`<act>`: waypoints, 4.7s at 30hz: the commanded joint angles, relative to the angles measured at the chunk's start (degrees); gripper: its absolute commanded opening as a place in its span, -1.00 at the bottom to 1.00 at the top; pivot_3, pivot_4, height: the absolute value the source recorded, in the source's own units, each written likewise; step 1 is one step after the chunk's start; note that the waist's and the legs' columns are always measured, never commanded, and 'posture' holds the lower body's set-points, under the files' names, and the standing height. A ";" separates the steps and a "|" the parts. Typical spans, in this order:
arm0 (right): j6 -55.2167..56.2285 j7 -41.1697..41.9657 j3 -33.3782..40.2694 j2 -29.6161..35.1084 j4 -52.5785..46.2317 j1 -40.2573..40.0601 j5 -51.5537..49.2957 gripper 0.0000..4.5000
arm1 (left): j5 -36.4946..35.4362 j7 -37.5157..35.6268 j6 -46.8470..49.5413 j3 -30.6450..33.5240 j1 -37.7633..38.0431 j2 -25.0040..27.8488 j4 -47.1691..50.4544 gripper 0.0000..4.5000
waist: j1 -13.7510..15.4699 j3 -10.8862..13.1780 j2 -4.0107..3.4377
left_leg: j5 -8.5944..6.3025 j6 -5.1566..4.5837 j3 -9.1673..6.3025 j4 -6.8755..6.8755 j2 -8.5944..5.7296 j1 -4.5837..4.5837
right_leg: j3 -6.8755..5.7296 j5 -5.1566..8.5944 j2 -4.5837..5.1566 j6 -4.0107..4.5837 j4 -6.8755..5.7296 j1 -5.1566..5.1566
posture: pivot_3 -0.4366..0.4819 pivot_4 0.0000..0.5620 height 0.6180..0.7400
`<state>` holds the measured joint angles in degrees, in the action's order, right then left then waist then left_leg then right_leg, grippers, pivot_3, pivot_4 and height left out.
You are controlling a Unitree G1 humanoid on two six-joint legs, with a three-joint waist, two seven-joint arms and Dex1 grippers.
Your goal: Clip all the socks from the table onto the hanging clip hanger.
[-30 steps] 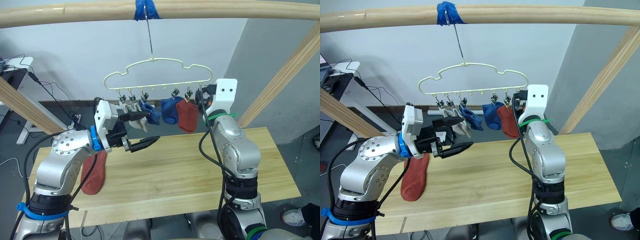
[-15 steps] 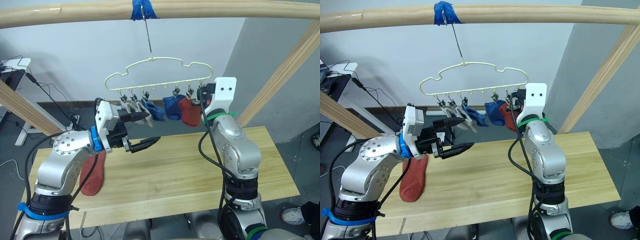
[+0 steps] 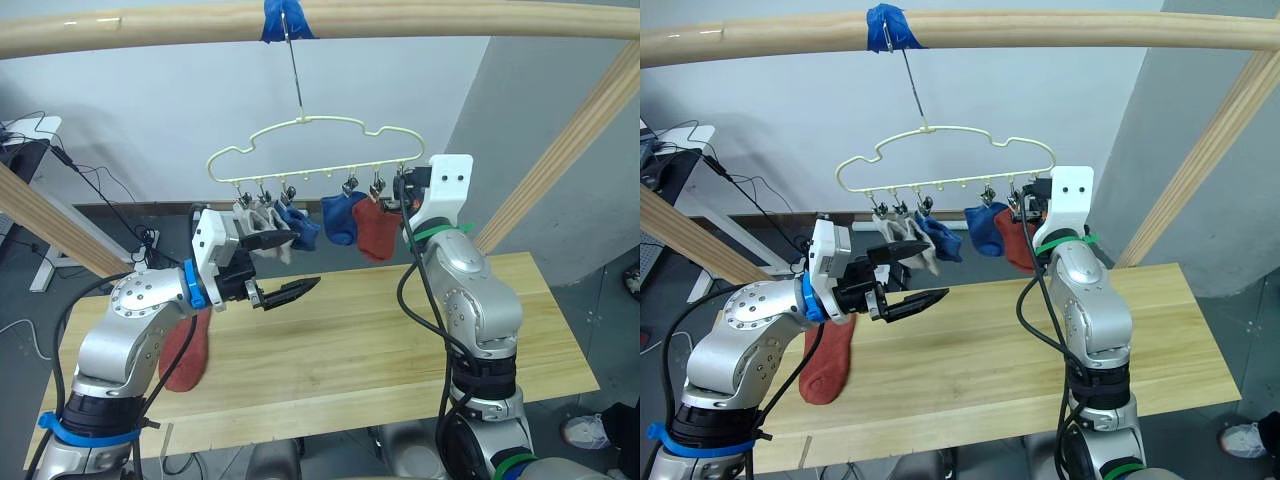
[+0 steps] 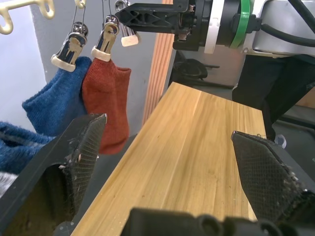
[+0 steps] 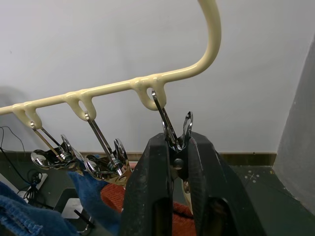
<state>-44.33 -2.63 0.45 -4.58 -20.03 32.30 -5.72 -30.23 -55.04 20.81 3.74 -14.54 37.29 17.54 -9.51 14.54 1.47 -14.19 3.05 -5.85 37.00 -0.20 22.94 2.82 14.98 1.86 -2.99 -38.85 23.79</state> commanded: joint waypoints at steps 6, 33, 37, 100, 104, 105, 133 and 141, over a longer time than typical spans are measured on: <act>1.17 -0.06 -1.05 0.62 -2.46 0.41 0.22 0.13 | -0.03 0.37 -1.24 0.41 -0.34 -0.17 1.54 1.00 | 0.00 0.00 0.00 | 0.00 0.00 0.00 0.00 0.00 0.00 | 0.00 0.00 0.00 0.00 0.00 0.00 | -0.56 -0.26 1.00; 3.39 -1.31 -0.95 -0.31 1.28 1.85 0.63 -0.03 | 0.23 0.10 -1.26 0.25 -0.80 0.04 1.18 1.00 | 0.00 0.00 0.00 | 0.00 0.00 0.00 0.00 0.00 0.00 | 0.00 0.00 0.00 0.00 0.00 0.00 | -0.55 -0.27 1.00; 3.51 -1.41 -1.01 -0.49 1.46 1.91 0.77 -0.03 | 0.23 0.03 -1.29 0.23 -0.80 0.05 1.12 1.00 | 0.00 0.00 0.00 | 0.00 0.00 -0.01 0.00 0.00 0.00 | 0.00 0.00 0.00 0.00 -0.01 0.00 | -0.55 -0.27 1.00; 1.50 -4.04 -0.18 -2.53 -1.87 0.42 -0.09 -0.91 | 0.56 -1.15 -1.63 -0.62 -2.08 -0.44 -0.14 1.00 | -0.19 0.00 0.00 | 0.00 0.00 0.00 0.01 0.00 0.00 | 0.00 0.00 0.00 0.00 -0.02 0.00 | -0.61 -0.26 1.00; 1.84 -3.73 -0.35 -2.37 -2.03 0.30 -0.13 -0.96 | 0.55 -1.09 -1.61 -0.55 -1.82 -0.46 -0.19 1.00 | -0.20 0.00 0.00 | 0.00 0.00 0.00 0.01 0.00 0.00 | 0.00 0.00 0.00 0.00 -0.02 0.00 | -0.61 -0.26 1.00; 1.90 -3.66 -0.39 -2.32 -2.10 0.25 -0.11 -0.96 | 0.58 -1.04 -1.64 -0.51 -1.62 -0.48 -0.22 1.00 | -0.20 0.00 0.00 | 0.00 0.00 -0.01 0.01 0.00 0.00 | 0.00 0.00 0.00 0.00 -0.02 0.00 | -0.61 -0.26 1.00; -0.26 -3.19 0.40 -2.00 -2.98 1.31 -0.63 -0.96 | 1.13 4.65 -1.90 0.86 3.02 -3.47 0.75 1.00 | -0.28 0.00 0.00 | 0.00 0.00 0.01 0.00 0.01 0.00 | 0.02 0.00 0.01 0.00 -0.02 0.02 | -0.60 -0.27 1.00; -1.73 -2.71 -0.27 -1.00 -3.10 0.87 -0.08 -0.96 | 1.23 4.78 -2.21 0.57 1.88 -3.58 0.01 1.00 | -0.32 0.00 0.00 | 0.01 0.00 0.01 0.02 0.00 -0.01 | 0.02 0.00 0.00 0.01 -0.05 0.01 | -0.60 -0.28 1.00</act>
<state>-46.82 -5.29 0.64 -5.60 -20.07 32.56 -5.75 -28.86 -50.50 19.61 3.33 -11.95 33.61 16.17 -9.83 14.54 1.47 -14.17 3.05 -5.84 37.01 -0.20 22.94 2.84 14.98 1.86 -2.99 -38.90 23.81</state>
